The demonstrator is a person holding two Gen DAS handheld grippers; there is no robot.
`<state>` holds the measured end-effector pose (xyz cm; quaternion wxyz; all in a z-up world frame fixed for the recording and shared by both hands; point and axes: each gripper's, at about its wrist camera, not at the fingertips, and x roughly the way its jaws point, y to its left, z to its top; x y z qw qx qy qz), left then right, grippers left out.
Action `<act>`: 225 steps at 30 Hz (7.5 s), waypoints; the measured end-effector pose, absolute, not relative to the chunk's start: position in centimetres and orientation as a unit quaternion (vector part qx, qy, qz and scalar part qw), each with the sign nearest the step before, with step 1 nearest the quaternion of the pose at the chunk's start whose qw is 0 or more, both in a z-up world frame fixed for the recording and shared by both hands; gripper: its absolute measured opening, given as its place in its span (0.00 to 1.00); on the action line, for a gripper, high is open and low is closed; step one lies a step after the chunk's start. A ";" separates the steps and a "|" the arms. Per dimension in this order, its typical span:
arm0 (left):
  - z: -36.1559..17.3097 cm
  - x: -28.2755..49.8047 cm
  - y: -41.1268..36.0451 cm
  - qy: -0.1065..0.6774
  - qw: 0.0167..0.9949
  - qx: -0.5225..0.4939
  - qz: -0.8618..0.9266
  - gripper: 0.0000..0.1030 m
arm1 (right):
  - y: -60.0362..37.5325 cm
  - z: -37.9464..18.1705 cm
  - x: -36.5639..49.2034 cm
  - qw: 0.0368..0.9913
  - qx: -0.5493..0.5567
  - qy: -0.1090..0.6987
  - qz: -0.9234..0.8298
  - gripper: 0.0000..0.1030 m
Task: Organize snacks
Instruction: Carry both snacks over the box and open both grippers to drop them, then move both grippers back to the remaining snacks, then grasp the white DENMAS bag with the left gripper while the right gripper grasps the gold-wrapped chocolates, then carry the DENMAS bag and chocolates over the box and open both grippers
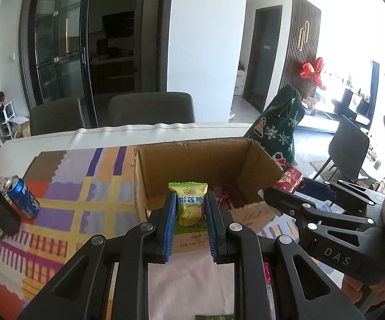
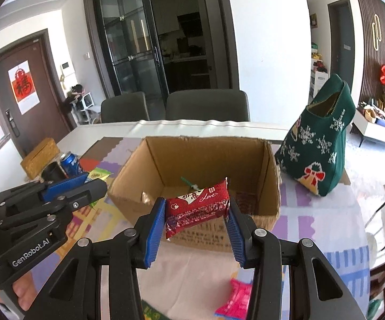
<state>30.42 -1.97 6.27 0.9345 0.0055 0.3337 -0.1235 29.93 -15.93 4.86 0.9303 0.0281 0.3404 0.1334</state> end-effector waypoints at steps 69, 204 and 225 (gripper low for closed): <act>-2.1 17.9 -6.1 0.406 0.890 0.063 -0.198 0.60 | -19.8 -2.3 17.2 0.904 0.030 0.410 0.118 0.60; 5.2 27.6 -2.5 0.339 0.934 -0.015 -0.115 0.44 | -16.5 4.7 25.7 0.940 0.043 0.311 0.134 0.19; 3.8 36.6 -2.9 0.374 0.923 -0.011 -0.095 0.53 | -16.7 4.0 33.7 0.938 0.032 0.322 0.121 0.19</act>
